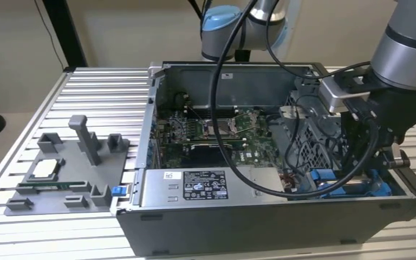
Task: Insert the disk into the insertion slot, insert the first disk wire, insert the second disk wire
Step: 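Insert the second disk wire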
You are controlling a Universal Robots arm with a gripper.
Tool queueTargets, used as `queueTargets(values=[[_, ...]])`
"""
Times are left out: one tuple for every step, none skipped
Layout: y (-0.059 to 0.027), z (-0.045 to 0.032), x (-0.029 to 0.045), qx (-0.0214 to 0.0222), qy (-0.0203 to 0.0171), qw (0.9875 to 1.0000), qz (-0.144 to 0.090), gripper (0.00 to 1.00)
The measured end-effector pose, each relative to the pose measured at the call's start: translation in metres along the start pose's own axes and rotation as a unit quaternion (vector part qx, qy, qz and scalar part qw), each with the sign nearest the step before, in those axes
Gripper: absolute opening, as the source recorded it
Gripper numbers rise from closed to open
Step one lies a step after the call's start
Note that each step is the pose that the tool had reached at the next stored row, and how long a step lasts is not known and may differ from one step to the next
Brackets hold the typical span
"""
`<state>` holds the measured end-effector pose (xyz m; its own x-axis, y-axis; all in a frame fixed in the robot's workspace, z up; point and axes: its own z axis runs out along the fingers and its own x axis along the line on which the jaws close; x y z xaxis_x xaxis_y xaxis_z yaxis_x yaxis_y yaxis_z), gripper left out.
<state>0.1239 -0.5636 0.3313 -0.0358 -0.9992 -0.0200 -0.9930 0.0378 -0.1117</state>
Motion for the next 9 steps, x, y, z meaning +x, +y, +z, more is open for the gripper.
queueTargets(values=[[0.0001, 0.0012, -0.0003, -0.0001, -0.0017, 1.0000, 0.000, 1.00], [0.0001, 0.0014, -0.0002, 0.0000, -0.0016, 1.0000, 0.000, 1.00], [-0.0001, 0.0004, -0.0001, 0.0000, -0.0010, 1.0000, 0.000, 1.00], [-0.0003, -0.0018, 0.0000, 0.0000, -0.0002, 1.0000, 0.000, 1.00], [-0.0005, -0.0043, -0.0001, 0.0000, -0.0003, 1.0000, 0.000, 1.00], [-0.0010, -0.0084, -0.0002, 0.0000, -0.0001, 1.0000, 0.000, 1.00], [-0.0015, -0.0129, -0.0002, 0.0000, -0.0002, 1.0000, 0.000, 1.00], [-0.0020, -0.0176, -0.0004, 0.0000, 0.0000, 1.0000, 0.000, 1.00], [-0.0025, -0.0222, -0.0004, 0.0000, 0.0001, 1.0000, 0.000, 1.00]])
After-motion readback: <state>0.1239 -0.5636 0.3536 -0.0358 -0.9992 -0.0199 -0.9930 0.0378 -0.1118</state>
